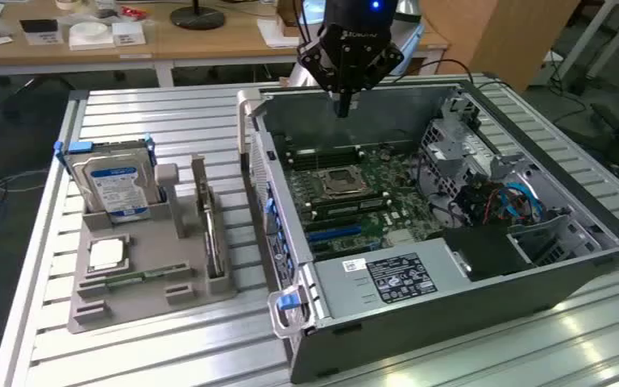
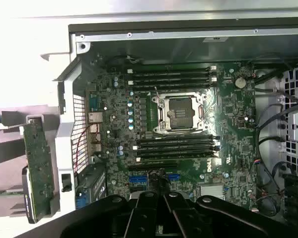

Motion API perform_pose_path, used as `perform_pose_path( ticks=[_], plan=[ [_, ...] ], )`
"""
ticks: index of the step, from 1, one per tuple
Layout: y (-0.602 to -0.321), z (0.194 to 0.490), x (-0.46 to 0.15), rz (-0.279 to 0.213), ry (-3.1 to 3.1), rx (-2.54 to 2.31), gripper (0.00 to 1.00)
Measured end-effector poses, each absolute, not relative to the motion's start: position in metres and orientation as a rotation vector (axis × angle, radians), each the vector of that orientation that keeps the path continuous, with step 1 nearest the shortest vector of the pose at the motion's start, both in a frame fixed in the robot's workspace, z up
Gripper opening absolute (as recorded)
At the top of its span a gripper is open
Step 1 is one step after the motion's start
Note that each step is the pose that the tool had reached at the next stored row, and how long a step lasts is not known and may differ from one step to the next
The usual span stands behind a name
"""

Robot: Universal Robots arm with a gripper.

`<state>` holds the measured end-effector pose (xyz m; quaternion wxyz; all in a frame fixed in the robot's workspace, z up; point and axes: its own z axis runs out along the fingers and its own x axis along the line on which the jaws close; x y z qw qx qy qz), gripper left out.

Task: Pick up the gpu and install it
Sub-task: 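Reach for the gpu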

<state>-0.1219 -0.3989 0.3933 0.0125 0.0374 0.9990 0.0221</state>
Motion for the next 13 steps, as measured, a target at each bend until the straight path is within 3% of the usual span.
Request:
perform_pose_path(
  ticks=[13],
  plan=[
    [-0.3989,0.3933,-0.1219,0.069,3.114,0.116,0.11]
  ],
)
